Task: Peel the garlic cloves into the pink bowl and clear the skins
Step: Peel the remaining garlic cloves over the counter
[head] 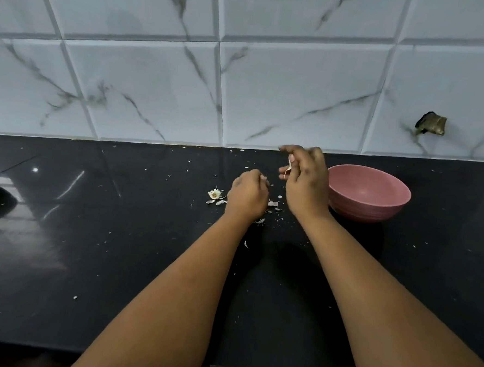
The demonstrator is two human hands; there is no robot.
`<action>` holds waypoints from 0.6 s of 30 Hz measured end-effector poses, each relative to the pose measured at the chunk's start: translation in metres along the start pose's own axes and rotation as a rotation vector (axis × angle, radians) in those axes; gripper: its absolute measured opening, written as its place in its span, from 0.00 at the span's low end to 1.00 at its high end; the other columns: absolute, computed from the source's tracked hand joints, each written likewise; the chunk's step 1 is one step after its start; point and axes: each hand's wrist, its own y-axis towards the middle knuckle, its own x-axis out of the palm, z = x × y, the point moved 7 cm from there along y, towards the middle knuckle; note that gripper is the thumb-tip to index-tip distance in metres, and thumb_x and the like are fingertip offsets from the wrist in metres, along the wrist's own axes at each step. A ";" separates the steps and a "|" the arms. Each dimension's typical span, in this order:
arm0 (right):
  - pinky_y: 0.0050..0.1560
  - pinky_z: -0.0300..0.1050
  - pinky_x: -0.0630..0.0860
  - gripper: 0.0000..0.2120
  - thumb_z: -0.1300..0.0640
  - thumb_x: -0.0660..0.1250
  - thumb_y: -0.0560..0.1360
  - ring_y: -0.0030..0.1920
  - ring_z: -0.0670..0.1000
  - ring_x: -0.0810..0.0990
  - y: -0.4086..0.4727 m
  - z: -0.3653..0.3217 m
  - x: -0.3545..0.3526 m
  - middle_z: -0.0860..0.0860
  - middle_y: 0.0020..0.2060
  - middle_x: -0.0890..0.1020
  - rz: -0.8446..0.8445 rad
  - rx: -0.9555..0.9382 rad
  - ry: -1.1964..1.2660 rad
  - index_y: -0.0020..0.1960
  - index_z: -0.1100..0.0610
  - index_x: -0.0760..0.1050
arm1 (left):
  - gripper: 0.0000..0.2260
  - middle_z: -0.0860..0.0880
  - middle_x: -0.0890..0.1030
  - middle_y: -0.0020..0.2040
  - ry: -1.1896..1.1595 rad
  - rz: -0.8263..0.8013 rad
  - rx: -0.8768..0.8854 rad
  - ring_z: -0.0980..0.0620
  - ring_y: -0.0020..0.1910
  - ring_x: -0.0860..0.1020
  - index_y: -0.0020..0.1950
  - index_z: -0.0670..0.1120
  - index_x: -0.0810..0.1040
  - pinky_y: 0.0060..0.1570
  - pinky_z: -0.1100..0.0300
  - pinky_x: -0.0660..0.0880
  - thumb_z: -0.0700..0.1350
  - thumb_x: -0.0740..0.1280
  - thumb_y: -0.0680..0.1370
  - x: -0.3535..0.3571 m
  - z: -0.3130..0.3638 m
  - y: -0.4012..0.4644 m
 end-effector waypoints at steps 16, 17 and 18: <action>0.49 0.47 0.76 0.06 0.61 0.69 0.75 0.47 0.56 0.80 -0.001 0.030 0.007 0.57 0.46 0.83 -0.257 0.071 -0.342 0.50 0.60 0.83 | 0.09 0.53 0.83 0.50 0.152 0.036 -0.036 0.47 0.62 0.72 0.53 0.53 0.82 0.61 0.48 0.71 0.47 0.63 0.80 -0.010 -0.009 -0.001; 0.48 0.48 0.75 0.06 0.61 0.68 0.75 0.46 0.56 0.80 0.001 0.025 0.003 0.57 0.45 0.82 -0.205 0.044 -0.331 0.50 0.60 0.82 | 0.14 0.53 0.82 0.56 0.180 -0.016 -0.038 0.47 0.65 0.68 0.61 0.53 0.80 0.63 0.47 0.68 0.43 0.60 0.80 -0.004 -0.010 -0.002; 0.47 0.49 0.75 0.06 0.62 0.67 0.75 0.45 0.56 0.79 0.003 0.020 -0.001 0.57 0.45 0.82 -0.155 0.014 -0.320 0.49 0.60 0.82 | 0.17 0.53 0.81 0.59 0.188 -0.045 -0.038 0.48 0.67 0.66 0.65 0.54 0.77 0.64 0.46 0.67 0.40 0.59 0.80 0.000 -0.011 -0.002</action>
